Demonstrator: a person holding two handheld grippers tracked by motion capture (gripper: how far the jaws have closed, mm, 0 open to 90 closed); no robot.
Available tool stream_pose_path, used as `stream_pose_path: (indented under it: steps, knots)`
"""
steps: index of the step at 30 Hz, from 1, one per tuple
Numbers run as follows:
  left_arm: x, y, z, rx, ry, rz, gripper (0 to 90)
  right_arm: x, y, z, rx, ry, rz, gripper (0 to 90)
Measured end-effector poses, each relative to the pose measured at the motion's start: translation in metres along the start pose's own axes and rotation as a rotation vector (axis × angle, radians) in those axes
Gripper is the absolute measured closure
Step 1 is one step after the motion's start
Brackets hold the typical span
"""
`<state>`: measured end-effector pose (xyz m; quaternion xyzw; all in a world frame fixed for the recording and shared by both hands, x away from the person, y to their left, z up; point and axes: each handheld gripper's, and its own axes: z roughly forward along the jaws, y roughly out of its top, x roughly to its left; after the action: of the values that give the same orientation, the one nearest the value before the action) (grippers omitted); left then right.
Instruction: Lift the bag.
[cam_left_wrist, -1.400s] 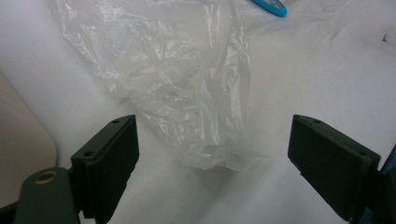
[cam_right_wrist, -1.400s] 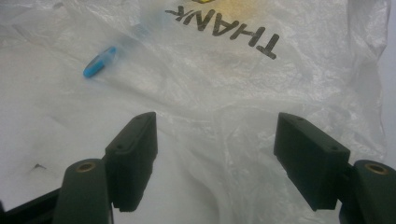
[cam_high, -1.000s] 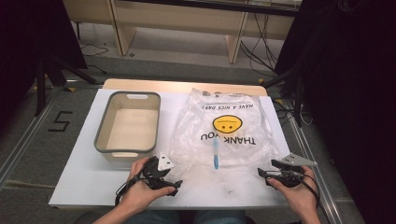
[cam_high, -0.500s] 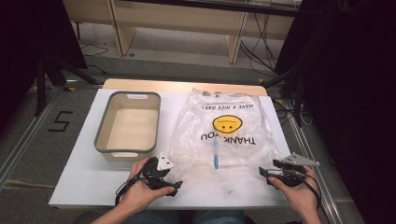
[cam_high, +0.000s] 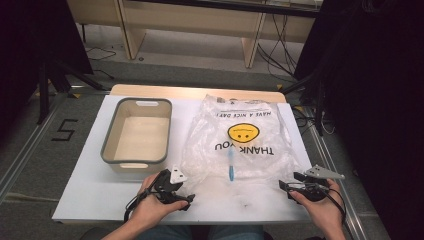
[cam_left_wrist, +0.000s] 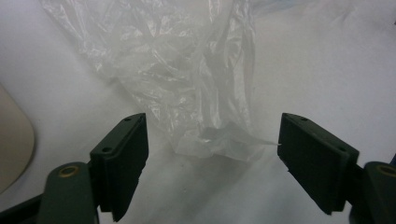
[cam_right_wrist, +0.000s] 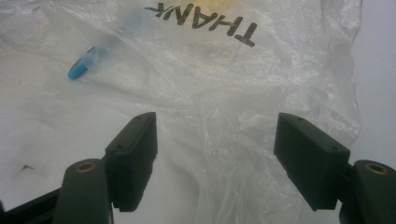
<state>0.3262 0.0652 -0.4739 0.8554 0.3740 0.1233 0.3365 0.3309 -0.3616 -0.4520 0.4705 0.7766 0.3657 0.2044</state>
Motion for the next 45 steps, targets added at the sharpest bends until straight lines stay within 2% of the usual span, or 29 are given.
stream_pose_path:
  steps: [4,7,11,14,16,20,22,27,30,33,36,41,45]
  knots:
    - [0.0,-0.001,0.005,0.023,-0.009,-0.019,32.2,0.0,-0.002,-0.003,0.002,-0.004,0.011,31.2]
    - [-0.002,-0.002,0.005,0.027,-0.013,-0.017,36.8,0.0,-0.005,-0.006,0.003,-0.004,0.013,31.2]
    - [-0.003,-0.003,0.006,0.042,-0.023,-0.015,43.8,0.001,-0.009,-0.008,0.034,0.003,0.025,31.0]
    - [-0.003,-0.003,0.009,0.054,-0.029,-0.013,48.6,0.001,-0.013,-0.007,0.077,0.008,0.022,30.7]
    - [-0.003,-0.002,0.009,0.056,-0.019,-0.006,52.4,0.001,-0.015,-0.006,0.106,0.004,0.019,30.8]
    - [-0.003,-0.001,0.01,0.068,0.0,0.019,59.5,0.001,-0.019,-0.002,0.2,-0.003,-0.004,32.9]
    - [-0.005,0.0,0.01,0.068,0.002,0.022,62.2,0.001,-0.02,0.0,0.211,-0.006,-0.003,36.5]
    - [-0.012,0.003,0.011,0.089,0.01,0.065,72.5,0.0,-0.022,0.0,0.246,0.001,-0.012,48.3]
    - [-0.012,0.004,0.011,0.097,0.004,0.059,75.9,0.001,-0.021,0.001,0.259,-0.011,-0.036,57.1]
    - [-0.012,0.005,0.012,0.102,-0.007,0.054,79.8,0.0,-0.02,0.0,0.266,-0.021,-0.038,66.9]
    - [-0.013,0.006,0.012,0.1,-0.016,0.071,84.9,0.0,-0.02,0.0,0.273,-0.014,-0.039,75.5]
    - [-0.011,0.006,0.012,0.073,-0.032,0.096,88.4,-0.002,-0.019,0.001,0.275,0.012,-0.018,87.8]
    - [-0.009,0.008,0.005,0.011,-0.045,0.112,88.9,-0.001,-0.019,0.0,0.277,0.01,-0.014,89.2]
